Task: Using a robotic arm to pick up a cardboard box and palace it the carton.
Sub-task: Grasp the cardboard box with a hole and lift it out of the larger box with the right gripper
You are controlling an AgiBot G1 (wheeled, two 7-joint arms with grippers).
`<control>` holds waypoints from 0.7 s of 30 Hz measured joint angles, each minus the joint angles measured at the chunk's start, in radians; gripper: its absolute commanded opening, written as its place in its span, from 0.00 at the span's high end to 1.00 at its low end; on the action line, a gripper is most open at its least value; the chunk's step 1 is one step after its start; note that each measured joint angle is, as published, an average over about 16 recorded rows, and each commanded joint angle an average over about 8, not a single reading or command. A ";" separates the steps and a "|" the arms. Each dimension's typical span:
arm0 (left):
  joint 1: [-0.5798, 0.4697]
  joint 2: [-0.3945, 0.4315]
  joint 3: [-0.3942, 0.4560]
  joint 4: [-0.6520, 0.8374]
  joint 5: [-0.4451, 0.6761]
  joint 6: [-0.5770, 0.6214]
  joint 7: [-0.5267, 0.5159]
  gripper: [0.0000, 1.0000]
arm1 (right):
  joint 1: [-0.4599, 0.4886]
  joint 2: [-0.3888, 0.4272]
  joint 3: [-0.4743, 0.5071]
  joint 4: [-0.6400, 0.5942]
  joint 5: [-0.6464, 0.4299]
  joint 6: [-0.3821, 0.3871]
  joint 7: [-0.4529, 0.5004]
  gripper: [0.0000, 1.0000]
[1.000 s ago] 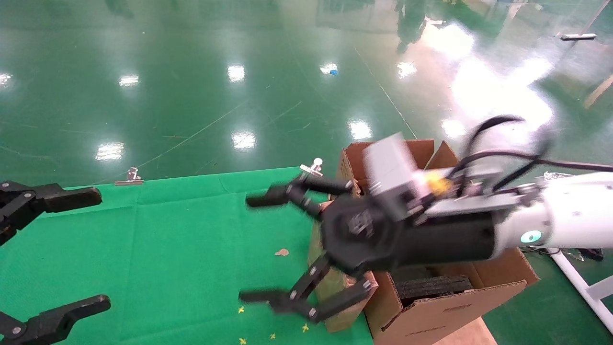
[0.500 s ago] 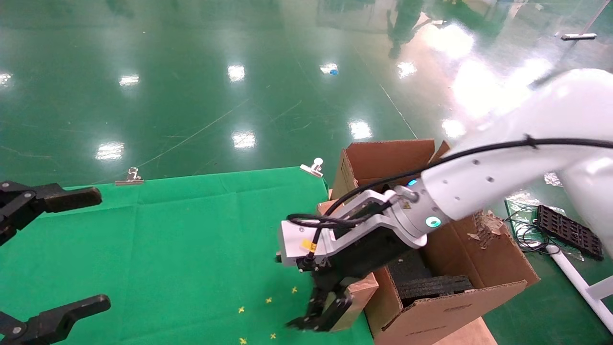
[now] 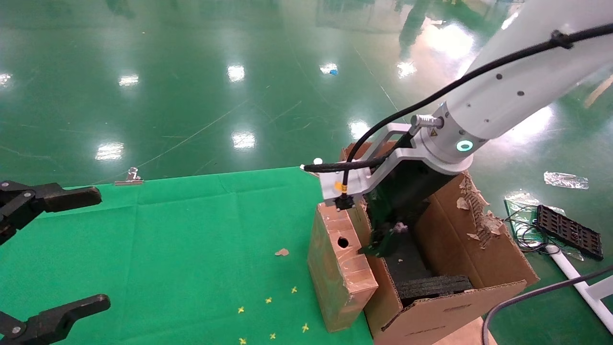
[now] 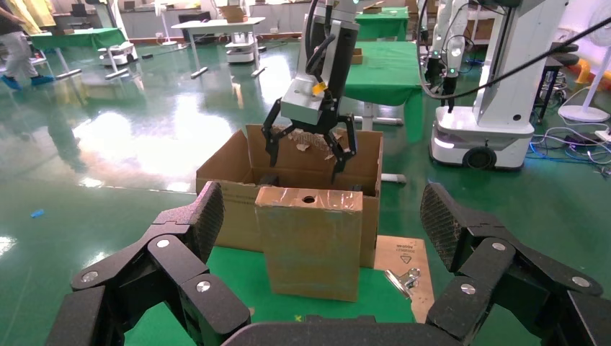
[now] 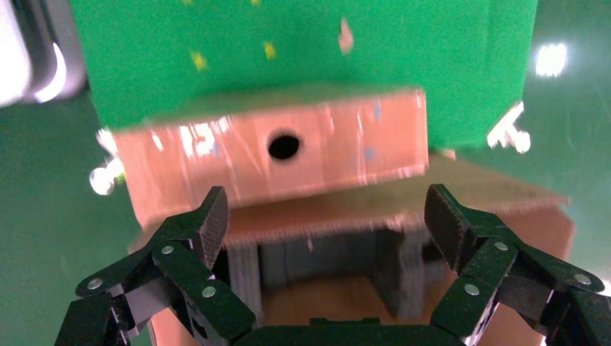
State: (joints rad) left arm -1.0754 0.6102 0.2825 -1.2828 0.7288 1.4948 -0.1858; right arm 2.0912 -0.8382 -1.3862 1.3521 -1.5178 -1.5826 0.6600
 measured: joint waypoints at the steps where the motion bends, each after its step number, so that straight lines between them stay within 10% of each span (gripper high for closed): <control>1: 0.000 0.000 0.000 0.000 0.000 0.000 0.000 0.00 | 0.017 -0.004 -0.027 0.000 0.002 0.002 0.005 0.00; 21: 0.000 -0.001 0.002 0.000 -0.001 -0.001 0.001 0.00 | 0.099 -0.077 -0.250 0.005 0.057 0.059 0.055 0.00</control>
State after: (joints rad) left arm -1.0757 0.6096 0.2840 -1.2828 0.7277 1.4942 -0.1850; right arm 2.1904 -0.9153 -1.6363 1.3569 -1.4605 -1.5233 0.7147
